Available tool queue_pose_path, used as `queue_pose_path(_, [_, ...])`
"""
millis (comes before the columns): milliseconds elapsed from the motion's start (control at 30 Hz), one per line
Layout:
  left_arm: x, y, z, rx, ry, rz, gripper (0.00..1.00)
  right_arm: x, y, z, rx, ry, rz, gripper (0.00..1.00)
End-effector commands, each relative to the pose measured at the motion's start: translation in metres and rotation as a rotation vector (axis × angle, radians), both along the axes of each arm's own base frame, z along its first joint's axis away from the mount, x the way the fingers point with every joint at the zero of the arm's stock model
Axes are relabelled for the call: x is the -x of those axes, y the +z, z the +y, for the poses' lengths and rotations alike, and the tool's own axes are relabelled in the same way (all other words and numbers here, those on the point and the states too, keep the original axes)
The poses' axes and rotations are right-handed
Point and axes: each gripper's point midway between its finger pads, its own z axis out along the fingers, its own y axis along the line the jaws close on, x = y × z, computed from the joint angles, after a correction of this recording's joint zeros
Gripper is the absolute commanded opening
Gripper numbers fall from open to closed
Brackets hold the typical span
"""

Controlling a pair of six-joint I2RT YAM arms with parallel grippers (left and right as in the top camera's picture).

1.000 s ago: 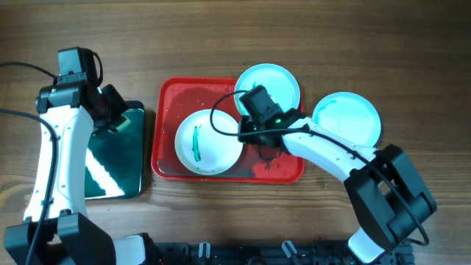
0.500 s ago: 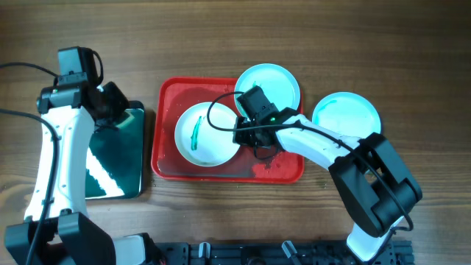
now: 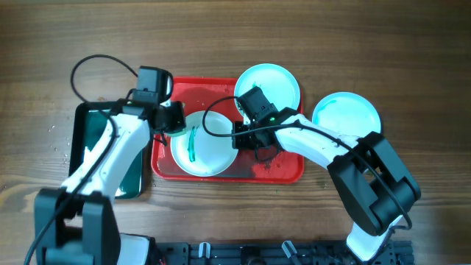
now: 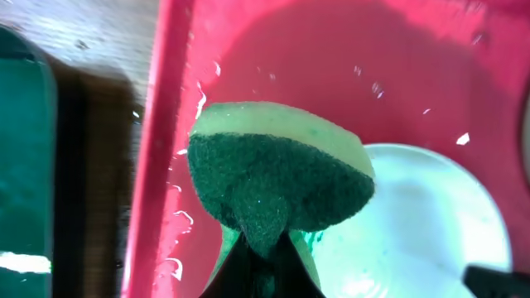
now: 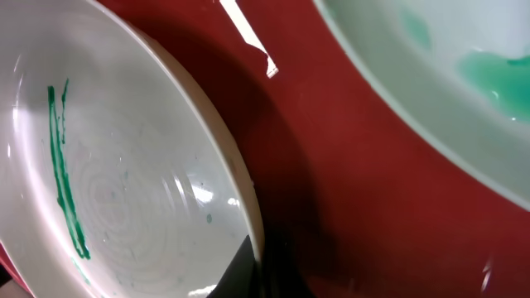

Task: Clean dirty plates on tray and stack at the side
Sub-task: 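Scrub the held lower plate with the sponge in the left gripper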

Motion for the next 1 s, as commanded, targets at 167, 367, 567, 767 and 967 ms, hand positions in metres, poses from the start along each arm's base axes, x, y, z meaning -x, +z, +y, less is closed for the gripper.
queue_pose_path(167, [0.018,-0.047,-0.038,0.005,-0.159,0.135,0.04,-0.003,0.000,0.009,-0.022,0.039,-0.005,0.04])
queue_pose_path(367, [0.033,-0.078,-0.046,-0.016,-0.191,0.233,0.04,-0.003,0.000,0.009,-0.024,0.039,-0.007,0.04])
queue_pose_path(567, [0.065,-0.070,-0.086,0.193,-0.457,0.313,0.04,-0.003,0.000,0.009,-0.024,0.039,-0.007,0.04])
queue_pose_path(767, [0.096,-0.070,-0.075,0.168,-0.601,0.412,0.04,-0.003,0.001,0.009,-0.024,0.039,-0.007,0.04])
queue_pose_path(967, [0.057,-0.068,0.063,-0.427,0.245,0.310,0.04,-0.002,0.000,0.009,-0.022,0.040,-0.004,0.04])
